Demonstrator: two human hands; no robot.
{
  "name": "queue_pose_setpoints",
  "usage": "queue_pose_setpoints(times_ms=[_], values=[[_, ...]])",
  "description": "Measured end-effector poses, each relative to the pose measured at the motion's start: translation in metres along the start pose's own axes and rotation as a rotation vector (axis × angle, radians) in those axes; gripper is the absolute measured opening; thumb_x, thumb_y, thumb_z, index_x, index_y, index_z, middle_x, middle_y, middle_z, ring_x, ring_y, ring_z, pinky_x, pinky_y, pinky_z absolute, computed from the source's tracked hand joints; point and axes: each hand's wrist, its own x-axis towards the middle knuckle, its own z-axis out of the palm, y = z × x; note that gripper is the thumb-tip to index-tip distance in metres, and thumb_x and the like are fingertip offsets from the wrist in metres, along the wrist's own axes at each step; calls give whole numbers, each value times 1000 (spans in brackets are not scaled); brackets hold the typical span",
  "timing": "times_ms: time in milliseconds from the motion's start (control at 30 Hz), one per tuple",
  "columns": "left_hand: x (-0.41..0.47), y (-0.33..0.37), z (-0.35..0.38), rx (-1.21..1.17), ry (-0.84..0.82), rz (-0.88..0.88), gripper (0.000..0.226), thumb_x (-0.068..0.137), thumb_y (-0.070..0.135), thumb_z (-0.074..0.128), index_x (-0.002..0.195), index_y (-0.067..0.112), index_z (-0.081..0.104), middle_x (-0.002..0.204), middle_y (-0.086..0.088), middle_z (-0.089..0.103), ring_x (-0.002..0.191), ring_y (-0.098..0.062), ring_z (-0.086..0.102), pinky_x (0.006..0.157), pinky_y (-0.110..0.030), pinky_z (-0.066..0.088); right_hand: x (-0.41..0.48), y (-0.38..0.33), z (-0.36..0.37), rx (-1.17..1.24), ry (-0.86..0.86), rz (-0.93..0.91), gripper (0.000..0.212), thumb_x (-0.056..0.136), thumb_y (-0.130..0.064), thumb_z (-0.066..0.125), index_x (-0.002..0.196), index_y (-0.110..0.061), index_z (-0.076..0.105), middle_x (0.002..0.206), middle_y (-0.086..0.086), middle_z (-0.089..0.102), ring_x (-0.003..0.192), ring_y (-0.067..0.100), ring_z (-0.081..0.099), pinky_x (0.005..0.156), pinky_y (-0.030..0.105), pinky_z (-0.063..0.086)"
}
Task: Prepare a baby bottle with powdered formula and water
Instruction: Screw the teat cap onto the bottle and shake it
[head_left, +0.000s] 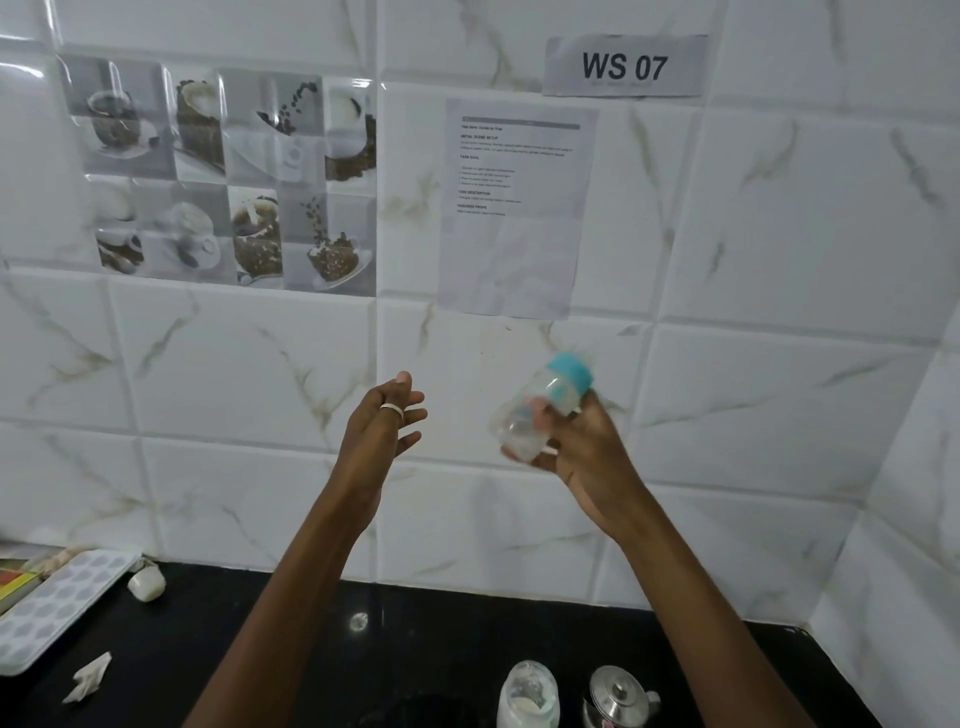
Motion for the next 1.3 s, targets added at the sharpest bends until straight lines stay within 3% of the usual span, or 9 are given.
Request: queue_pose_setpoints(times_ms=[100, 200, 367, 533, 700, 867, 1033, 1167, 1300], values=[[-2, -1, -1, -1, -12, 2, 31, 100, 48, 54, 118, 24, 64, 118, 1, 71, 110, -18, 69, 96, -40, 56, -2, -3, -6, 16, -38, -12, 83, 70, -34, 92, 138, -12, 50, 124, 14, 67, 115, 34, 69, 91, 59, 58], [-3, -1, -3, 5, -12, 9, 31, 100, 48, 54, 118, 24, 64, 119, 1, 71, 110, -17, 69, 96, -40, 56, 2, -11, -9, 365, 114, -116, 68, 88, -27, 72, 145, -3, 43, 135, 20, 62, 113, 35, 70, 84, 53, 61], [0, 0, -4, -6, -7, -1, 34, 100, 48, 55, 121, 23, 64, 119, 0, 71, 111, -18, 69, 97, -41, 56, -10, 5, -2, -120, -92, 56, 65, 82, -24, 79, 139, -16, 49, 127, 14, 65, 118, 34, 67, 93, 59, 57], [-3, -1, -2, 1, -21, 6, 38, 100, 49, 54, 123, 21, 63, 120, 1, 71, 111, -17, 69, 96, -40, 56, -2, -7, -4, 330, 131, -109, 55, 94, -21, 68, 142, -5, 46, 131, 17, 64, 116, 36, 68, 87, 56, 60], [-3, -2, -2, -8, -19, -7, 36, 100, 47, 55, 124, 22, 63, 120, 0, 70, 111, -18, 69, 98, -42, 55, -10, 3, -1, -134, -40, 44, 71, 76, -34, 85, 136, -19, 51, 122, 9, 68, 118, 33, 67, 92, 57, 58], [-2, -2, -2, 2, -23, 2, 36, 100, 48, 54, 123, 23, 63, 119, 1, 71, 111, -18, 69, 96, -40, 56, -3, -6, -7, 281, 143, -111, 56, 89, -24, 71, 138, -10, 48, 127, 15, 65, 114, 33, 69, 87, 56, 60], [0, -1, 0, -10, -10, -7, 36, 100, 47, 54, 123, 21, 63, 119, 0, 71, 111, -19, 69, 96, -41, 56, -10, 4, -2, -113, -57, 34, 61, 79, -30, 76, 135, -21, 52, 123, 11, 67, 116, 33, 68, 94, 61, 56], [0, -1, -1, -6, -15, 3, 36, 100, 47, 54, 122, 21, 63, 118, 1, 71, 110, -18, 69, 96, -41, 56, -1, -5, -5, 258, 129, -87, 52, 88, -23, 68, 136, -11, 50, 127, 17, 66, 116, 37, 68, 87, 56, 60], [2, 0, -2, 2, -13, 4, 37, 100, 50, 55, 123, 22, 63, 119, 1, 71, 111, -18, 69, 96, -41, 56, -3, 4, 1, -53, -1, -2, 54, 82, -28, 78, 130, -21, 53, 121, 9, 68, 117, 33, 68, 92, 56, 59]])
